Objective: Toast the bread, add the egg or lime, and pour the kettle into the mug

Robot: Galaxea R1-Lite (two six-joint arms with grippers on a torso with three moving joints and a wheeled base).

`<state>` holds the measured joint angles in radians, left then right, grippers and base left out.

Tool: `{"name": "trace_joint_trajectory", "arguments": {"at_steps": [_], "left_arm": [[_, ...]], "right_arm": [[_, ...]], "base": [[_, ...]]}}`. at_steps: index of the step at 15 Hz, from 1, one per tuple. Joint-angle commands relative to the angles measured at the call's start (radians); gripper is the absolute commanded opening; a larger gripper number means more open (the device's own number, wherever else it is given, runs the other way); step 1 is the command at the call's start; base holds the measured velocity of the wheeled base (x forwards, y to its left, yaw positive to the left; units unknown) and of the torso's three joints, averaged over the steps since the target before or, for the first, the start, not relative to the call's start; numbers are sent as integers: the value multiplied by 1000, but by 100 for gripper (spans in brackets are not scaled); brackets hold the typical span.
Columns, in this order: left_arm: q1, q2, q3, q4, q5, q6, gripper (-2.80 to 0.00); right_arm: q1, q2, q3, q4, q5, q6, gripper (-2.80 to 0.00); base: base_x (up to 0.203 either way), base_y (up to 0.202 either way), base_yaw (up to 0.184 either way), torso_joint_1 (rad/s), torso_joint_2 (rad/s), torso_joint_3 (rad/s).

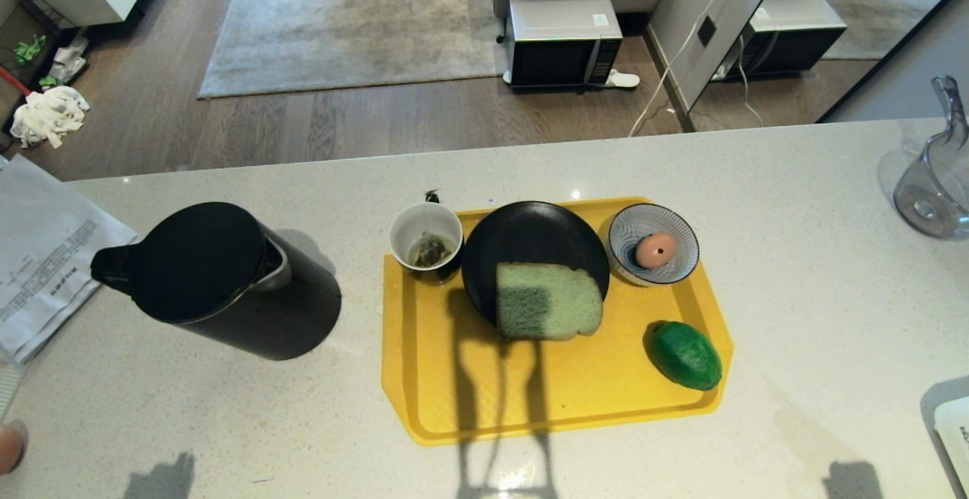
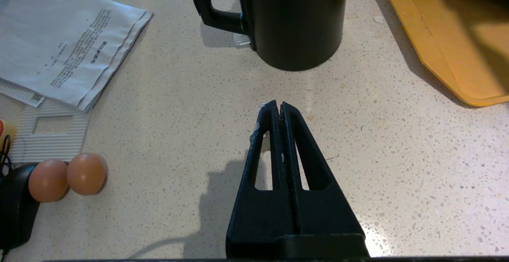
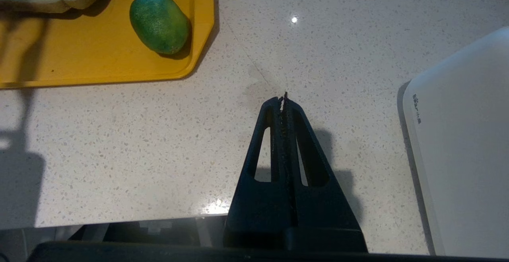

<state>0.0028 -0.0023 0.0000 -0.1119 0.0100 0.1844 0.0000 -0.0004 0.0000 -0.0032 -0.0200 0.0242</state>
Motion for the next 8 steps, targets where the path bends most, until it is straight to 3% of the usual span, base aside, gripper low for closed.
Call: {"name": "trace_joint_trajectory", "arguments": {"at_steps": [1, 8], "left_arm": [[0, -1, 17, 0, 1, 1, -280], [0, -1, 17, 0, 1, 1, -280]], "right_arm": [[0, 0, 0, 0, 0, 0, -280], [0, 0, 1, 2, 11, -24, -280]], "base": [[0, 0, 0, 0, 0, 0], [0, 0, 0, 0, 0, 0]]}}
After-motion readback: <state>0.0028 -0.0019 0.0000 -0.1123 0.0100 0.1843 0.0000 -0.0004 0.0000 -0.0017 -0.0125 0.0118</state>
